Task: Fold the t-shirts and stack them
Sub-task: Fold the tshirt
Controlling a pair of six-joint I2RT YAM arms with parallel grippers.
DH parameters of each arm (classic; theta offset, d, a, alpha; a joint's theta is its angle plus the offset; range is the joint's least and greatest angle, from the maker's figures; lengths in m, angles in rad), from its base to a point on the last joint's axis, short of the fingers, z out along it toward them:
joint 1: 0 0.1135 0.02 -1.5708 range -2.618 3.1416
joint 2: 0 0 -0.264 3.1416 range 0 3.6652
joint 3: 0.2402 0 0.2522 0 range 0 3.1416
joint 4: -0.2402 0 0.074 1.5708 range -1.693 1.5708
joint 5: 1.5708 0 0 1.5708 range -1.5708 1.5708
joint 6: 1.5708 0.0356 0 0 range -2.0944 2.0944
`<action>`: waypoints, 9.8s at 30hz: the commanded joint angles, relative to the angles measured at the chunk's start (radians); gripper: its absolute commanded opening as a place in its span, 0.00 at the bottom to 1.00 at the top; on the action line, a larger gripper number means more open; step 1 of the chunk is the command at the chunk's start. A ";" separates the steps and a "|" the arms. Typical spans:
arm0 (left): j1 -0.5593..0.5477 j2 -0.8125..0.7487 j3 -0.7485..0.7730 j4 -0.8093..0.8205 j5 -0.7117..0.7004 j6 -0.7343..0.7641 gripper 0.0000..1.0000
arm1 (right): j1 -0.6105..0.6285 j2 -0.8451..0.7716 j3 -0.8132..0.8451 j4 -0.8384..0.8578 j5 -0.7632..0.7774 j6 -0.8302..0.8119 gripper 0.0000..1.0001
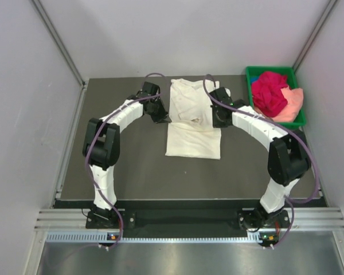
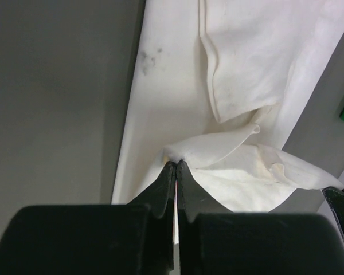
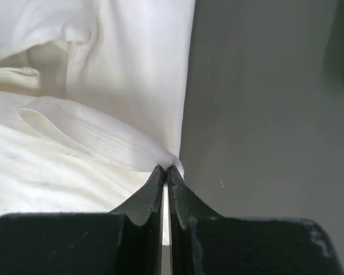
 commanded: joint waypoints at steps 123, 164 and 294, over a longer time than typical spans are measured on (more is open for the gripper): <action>-0.017 -0.192 -0.512 0.287 0.141 0.215 0.00 | -0.260 -0.080 -0.453 0.367 -0.643 -0.163 0.07; -0.049 -0.245 -0.630 0.238 0.087 0.132 0.14 | -0.263 -0.210 -0.597 0.393 -0.499 -0.091 0.06; -0.094 -0.279 -0.716 0.388 -0.100 -0.153 0.27 | -0.073 -0.296 -0.772 0.468 -0.101 0.969 0.24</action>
